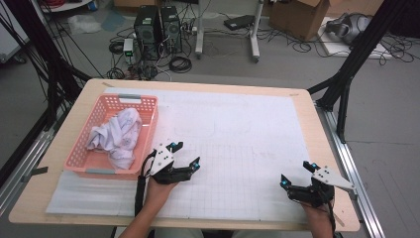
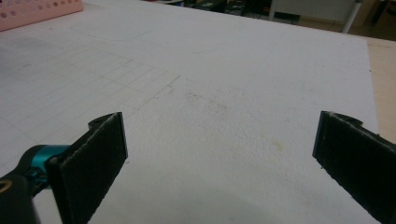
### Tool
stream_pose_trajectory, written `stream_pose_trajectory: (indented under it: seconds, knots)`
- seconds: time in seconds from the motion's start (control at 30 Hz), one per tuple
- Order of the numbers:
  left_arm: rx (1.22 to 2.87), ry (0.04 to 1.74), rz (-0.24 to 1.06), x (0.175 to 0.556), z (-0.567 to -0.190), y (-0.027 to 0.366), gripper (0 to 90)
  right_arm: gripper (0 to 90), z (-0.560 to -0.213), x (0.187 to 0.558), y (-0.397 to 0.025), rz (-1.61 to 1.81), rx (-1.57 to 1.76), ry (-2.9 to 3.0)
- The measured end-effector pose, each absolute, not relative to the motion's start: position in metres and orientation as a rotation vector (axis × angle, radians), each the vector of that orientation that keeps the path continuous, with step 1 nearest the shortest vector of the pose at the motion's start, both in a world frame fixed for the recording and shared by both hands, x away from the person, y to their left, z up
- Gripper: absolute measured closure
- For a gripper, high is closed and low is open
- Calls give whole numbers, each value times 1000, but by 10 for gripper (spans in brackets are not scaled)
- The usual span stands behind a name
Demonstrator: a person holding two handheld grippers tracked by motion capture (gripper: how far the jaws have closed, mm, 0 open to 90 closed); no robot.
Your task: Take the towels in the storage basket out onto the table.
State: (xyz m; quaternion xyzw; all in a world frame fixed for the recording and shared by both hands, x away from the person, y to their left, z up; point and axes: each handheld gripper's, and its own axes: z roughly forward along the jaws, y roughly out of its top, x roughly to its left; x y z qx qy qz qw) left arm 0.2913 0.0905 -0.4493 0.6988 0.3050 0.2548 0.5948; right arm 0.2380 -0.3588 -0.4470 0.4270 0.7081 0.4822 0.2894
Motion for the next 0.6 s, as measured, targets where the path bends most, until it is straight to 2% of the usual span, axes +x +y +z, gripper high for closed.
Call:
stream_pose_trajectory:
  seconds: [0.6]
  knots:
    - [1569, 750, 588, 269, -414, 108, 195, 15, -447, 241, -358, 1272, 1152, 1913]
